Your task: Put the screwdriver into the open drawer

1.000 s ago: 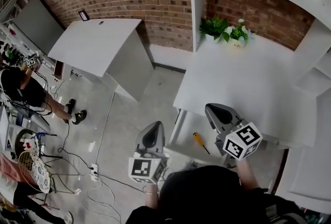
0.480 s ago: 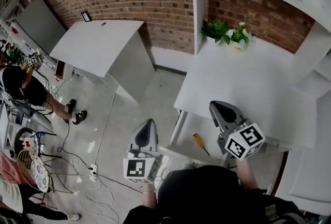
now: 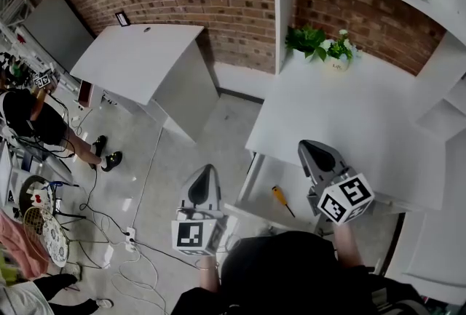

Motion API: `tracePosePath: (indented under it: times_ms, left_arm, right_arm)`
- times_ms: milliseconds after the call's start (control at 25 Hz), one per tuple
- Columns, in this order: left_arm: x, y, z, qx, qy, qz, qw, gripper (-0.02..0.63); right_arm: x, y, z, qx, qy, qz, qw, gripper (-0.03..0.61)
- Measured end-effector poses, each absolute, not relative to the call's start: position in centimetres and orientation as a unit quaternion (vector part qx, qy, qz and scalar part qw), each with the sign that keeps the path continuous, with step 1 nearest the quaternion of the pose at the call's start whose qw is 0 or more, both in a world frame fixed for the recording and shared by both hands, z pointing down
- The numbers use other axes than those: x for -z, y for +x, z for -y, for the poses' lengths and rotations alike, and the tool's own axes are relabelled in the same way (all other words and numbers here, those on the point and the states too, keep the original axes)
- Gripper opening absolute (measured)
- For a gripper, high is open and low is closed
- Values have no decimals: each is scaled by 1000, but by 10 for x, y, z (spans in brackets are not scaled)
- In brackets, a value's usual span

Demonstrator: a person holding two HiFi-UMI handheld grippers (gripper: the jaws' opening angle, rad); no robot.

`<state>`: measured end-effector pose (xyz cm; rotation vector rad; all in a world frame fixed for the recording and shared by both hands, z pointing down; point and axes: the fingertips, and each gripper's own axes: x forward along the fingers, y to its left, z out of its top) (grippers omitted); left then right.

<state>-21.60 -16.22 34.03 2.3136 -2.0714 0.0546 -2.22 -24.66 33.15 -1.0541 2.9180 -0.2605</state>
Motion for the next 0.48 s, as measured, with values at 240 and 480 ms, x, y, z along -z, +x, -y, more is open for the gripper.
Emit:
tracePosePath:
  times_ms: [240, 480]
  left_arm:
    - [-340, -216, 162, -21, 746, 666, 16, 9]
    - [-338, -216, 166, -12, 745, 667, 22, 8]
  right_arm:
    - [-332, -20, 247, 83, -343, -936, 12, 14]
    - [-332, -20, 251, 81, -347, -934, 12, 14]
